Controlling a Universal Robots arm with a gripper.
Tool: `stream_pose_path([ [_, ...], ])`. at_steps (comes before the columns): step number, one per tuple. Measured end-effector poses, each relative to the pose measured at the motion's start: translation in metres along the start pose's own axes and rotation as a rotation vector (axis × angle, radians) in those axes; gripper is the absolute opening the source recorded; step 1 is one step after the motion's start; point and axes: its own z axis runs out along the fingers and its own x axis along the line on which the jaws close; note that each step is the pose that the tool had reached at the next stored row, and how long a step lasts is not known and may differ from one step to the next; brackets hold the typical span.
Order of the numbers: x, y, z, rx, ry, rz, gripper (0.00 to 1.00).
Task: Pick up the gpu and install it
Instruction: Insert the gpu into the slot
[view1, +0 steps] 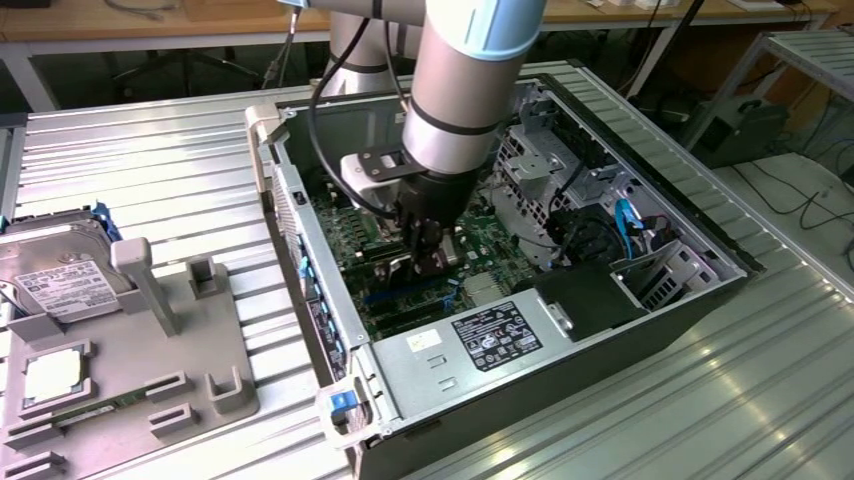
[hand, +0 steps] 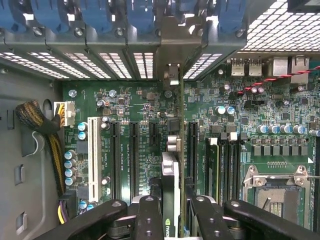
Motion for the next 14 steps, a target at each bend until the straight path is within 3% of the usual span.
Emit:
stream_pose_path([
  [14, -0.0009, 0.0014, 0.0032, 0.0, 0.0, 0.0, 0.27],
])
